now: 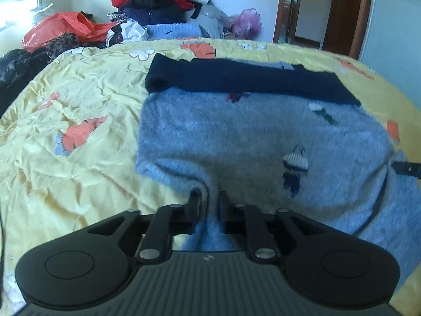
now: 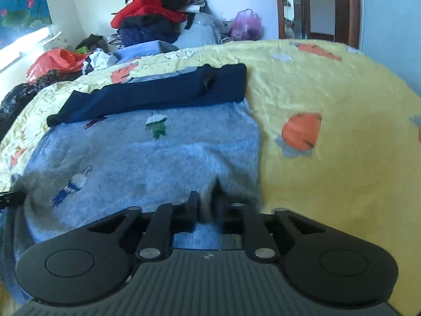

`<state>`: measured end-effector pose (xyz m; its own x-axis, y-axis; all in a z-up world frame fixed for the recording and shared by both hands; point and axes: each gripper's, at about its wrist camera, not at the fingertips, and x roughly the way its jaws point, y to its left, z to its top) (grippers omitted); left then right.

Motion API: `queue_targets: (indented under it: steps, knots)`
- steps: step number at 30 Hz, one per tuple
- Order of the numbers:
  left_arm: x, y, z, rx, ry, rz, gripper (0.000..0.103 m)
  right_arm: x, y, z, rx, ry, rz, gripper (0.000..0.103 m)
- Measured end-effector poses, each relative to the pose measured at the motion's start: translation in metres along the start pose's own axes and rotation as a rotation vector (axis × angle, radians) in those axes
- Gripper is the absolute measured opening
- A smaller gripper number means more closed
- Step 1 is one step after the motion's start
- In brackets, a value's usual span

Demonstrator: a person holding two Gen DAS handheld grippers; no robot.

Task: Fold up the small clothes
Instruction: 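Regrasp the grey hem with the left gripper while the right gripper holds it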

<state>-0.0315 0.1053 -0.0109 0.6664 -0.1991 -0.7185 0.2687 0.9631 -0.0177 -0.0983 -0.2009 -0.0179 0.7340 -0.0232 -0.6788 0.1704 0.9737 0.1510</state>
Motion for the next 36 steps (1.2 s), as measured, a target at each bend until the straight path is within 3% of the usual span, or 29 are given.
queue_targets:
  steps: [1, 2, 3, 7, 12, 14, 19, 21, 23, 24, 25, 27, 32, 36]
  knots:
    - [-0.003, 0.001, -0.004, 0.005, 0.001, 0.005, 0.045, -0.004, -0.001, -0.004, -0.001, -0.004, 0.001, 0.058]
    - [-0.007, 0.004, -0.009, 0.005, -0.002, 0.008, 0.071, -0.01, -0.003, -0.008, -0.003, -0.007, 0.003, 0.059]
    - [-0.011, 0.006, -0.014, 0.004, -0.008, 0.016, 0.087, -0.016, -0.006, -0.012, 0.001, -0.005, 0.008, 0.057]
    - [-0.032, 0.019, -0.034, 0.011, -0.003, -0.001, 0.087, -0.037, -0.025, -0.03, 0.075, 0.032, 0.074, 0.057]
    - [-0.045, 0.041, -0.056, -0.061, 0.071, -0.16, 0.085, -0.059, -0.03, -0.051, 0.088, 0.058, 0.097, 0.057]
    - [-0.046, 0.044, -0.063, -0.054, 0.098, -0.183, 0.069, -0.063, -0.027, -0.057, 0.084, 0.055, 0.083, 0.057]
    - [-0.05, 0.038, -0.068, 0.009, 0.086, -0.161, 0.061, -0.062, -0.015, -0.069, 0.035, 0.056, 0.049, 0.058]
    - [-0.049, 0.032, -0.068, 0.023, 0.071, -0.155, 0.052, -0.062, -0.006, -0.072, -0.004, 0.051, 0.035, 0.057]
    - [-0.048, 0.027, -0.066, 0.016, 0.072, -0.162, 0.022, -0.063, 0.005, -0.076, -0.067, 0.05, 0.027, 0.045]
    - [-0.047, 0.025, -0.065, 0.01, 0.079, -0.171, 0.014, -0.063, 0.009, -0.077, -0.102, 0.046, 0.014, 0.036]
    - [-0.049, 0.021, -0.065, 0.01, 0.079, -0.164, 0.012, -0.063, 0.013, -0.079, -0.128, 0.038, 0.004, 0.027]
    - [-0.053, 0.013, -0.066, 0.029, 0.062, -0.13, 0.008, -0.066, 0.013, -0.079, -0.125, 0.027, 0.018, 0.023]
    - [-0.084, 0.015, -0.064, -0.029, 0.0, -0.147, 0.007, -0.087, -0.008, -0.069, 0.026, 0.003, 0.209, 0.021]
    - [-0.125, 0.028, -0.062, -0.072, -0.051, -0.194, 0.006, -0.121, -0.014, -0.056, 0.033, -0.033, 0.305, 0.021]
